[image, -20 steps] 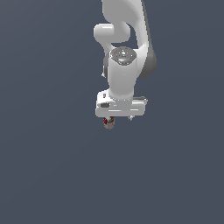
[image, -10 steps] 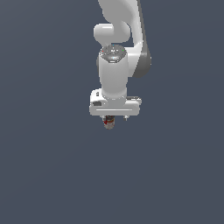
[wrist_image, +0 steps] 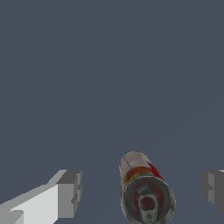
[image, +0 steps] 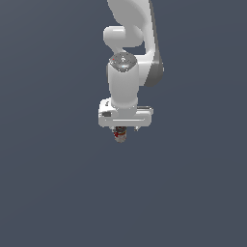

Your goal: Pick up the object and move it to a goal position.

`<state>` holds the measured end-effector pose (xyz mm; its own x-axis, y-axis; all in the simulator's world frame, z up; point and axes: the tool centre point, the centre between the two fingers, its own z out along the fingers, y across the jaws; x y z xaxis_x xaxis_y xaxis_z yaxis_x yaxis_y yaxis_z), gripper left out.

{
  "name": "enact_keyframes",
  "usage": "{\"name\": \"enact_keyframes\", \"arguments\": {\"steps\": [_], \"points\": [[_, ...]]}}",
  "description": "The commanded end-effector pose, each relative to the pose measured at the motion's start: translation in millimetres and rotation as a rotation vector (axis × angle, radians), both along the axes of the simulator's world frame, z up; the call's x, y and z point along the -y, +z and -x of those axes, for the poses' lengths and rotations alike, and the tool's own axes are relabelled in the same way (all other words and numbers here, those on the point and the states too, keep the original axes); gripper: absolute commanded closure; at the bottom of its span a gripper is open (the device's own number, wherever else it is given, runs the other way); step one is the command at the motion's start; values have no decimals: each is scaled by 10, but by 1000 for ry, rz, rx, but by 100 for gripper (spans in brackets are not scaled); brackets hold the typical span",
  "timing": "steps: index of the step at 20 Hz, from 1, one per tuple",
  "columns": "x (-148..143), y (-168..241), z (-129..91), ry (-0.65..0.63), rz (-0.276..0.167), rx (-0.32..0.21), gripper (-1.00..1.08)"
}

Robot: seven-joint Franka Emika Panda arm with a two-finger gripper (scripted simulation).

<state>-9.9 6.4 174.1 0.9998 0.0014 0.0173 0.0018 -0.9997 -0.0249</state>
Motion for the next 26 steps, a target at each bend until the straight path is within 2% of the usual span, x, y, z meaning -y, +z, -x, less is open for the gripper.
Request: {"name": "enact_keyframes", "arguments": {"steps": [1, 13, 26], "points": [[37, -72, 85, 13, 4, -2, -92], [211, -422, 576, 87, 24, -14, -92], [232, -579, 643, 95, 25, -16, -92]]}}
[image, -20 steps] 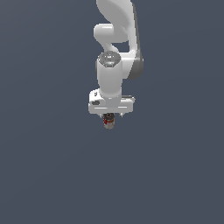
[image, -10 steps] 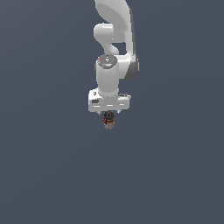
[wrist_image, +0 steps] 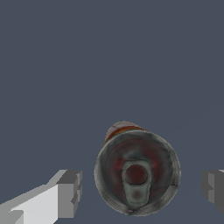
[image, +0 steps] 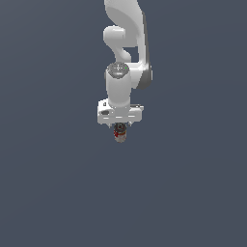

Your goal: Pick up the object and move it to a goal position.

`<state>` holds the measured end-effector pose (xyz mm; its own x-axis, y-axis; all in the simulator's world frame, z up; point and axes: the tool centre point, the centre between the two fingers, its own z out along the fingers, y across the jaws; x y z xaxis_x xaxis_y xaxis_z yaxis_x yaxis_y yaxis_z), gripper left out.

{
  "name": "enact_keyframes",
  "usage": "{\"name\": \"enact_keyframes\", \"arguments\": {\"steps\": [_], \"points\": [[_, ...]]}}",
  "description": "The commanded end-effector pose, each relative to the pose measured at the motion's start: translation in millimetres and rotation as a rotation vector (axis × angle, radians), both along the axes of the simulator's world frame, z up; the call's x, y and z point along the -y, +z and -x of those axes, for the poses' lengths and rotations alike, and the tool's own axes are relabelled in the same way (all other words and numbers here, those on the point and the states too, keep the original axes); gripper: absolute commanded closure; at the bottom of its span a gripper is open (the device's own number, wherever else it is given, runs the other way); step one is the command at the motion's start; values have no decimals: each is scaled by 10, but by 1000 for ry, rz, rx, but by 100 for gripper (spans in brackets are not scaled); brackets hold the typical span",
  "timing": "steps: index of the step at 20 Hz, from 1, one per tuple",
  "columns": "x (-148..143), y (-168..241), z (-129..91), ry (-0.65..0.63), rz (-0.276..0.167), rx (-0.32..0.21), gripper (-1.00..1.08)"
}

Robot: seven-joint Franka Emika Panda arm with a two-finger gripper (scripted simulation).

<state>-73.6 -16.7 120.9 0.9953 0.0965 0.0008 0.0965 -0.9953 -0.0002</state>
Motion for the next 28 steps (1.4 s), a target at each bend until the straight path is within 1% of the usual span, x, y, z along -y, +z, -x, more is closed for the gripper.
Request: {"name": "enact_keyframes", "arguments": {"steps": [1, 7, 12, 13, 22, 28], "points": [[-1, -89, 8, 1, 0, -1, -92], [2, -363, 20, 1, 0, -1, -92], [1, -435, 14, 2, 0, -1, -92], [1, -435, 14, 2, 0, -1, 108], [1, -435, 14, 2, 0, -1, 108], [-11, -363, -2, 2, 0, -1, 108]]}}
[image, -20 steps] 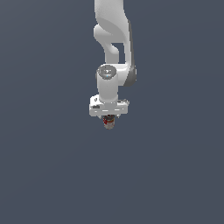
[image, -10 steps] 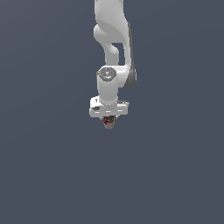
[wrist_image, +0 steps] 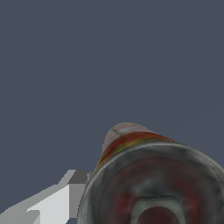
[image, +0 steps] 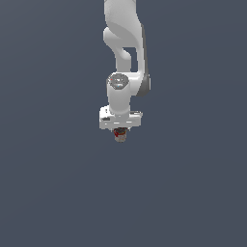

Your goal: Pick up the object and move it to a goal position.

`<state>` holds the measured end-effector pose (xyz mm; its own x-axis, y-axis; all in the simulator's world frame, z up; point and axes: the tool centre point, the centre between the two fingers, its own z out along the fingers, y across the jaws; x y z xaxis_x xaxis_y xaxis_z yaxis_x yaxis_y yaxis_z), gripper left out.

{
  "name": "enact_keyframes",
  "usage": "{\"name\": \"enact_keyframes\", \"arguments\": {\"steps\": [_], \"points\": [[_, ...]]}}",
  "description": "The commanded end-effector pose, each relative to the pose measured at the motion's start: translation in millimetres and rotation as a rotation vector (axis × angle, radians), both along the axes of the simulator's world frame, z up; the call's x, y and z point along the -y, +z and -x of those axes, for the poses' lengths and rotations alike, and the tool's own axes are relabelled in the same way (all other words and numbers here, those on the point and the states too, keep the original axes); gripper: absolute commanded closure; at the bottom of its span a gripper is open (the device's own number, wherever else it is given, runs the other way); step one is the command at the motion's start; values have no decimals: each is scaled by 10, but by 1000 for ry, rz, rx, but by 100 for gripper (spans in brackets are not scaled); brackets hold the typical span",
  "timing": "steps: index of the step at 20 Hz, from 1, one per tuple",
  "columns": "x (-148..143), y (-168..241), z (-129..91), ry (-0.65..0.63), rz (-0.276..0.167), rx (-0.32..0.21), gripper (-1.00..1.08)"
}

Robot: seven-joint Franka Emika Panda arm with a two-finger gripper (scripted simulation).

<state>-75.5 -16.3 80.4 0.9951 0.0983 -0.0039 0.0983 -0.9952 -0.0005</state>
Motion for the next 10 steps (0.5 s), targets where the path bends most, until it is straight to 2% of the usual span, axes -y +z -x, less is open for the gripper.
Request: {"name": "enact_keyframes", "arguments": {"steps": [1, 10], "points": [[-12, 70, -29, 0, 0, 4, 108], [-115, 541, -170, 0, 0, 4, 108]]}}
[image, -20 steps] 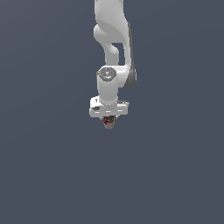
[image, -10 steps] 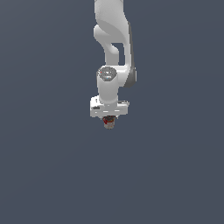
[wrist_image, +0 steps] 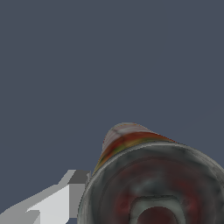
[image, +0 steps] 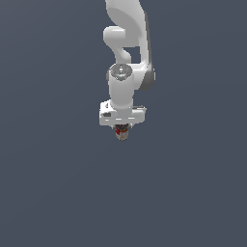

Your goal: Pick up the object and move it to a goal position.

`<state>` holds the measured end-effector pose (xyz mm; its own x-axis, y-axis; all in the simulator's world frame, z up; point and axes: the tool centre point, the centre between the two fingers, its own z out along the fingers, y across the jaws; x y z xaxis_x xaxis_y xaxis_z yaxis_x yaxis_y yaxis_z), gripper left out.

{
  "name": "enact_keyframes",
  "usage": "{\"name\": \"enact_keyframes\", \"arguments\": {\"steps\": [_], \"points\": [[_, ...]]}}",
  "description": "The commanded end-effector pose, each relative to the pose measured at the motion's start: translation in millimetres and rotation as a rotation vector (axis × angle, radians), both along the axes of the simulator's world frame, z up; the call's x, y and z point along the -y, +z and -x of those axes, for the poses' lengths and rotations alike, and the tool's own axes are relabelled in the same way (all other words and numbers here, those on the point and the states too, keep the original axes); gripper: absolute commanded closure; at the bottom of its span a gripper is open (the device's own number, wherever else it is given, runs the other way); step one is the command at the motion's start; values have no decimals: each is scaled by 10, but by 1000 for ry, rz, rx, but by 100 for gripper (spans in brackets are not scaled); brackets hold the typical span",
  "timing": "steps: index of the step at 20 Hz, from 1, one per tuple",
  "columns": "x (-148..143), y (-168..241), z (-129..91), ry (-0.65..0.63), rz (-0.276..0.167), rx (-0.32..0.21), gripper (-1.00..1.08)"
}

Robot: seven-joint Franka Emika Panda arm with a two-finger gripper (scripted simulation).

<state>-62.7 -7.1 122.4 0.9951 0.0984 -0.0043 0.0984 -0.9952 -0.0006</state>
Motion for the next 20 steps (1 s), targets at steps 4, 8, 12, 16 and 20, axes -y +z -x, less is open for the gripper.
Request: {"name": "enact_keyframes", "arguments": {"steps": [4, 8, 12, 16, 20], "points": [[-96, 455, -143, 0, 1, 4, 108], [-179, 838, -261, 0, 1, 4, 108], [-262, 1222, -382, 0, 1, 4, 108], [-345, 1603, -504, 0, 1, 4, 108], [-424, 1961, -623, 0, 1, 4, 108]]}}
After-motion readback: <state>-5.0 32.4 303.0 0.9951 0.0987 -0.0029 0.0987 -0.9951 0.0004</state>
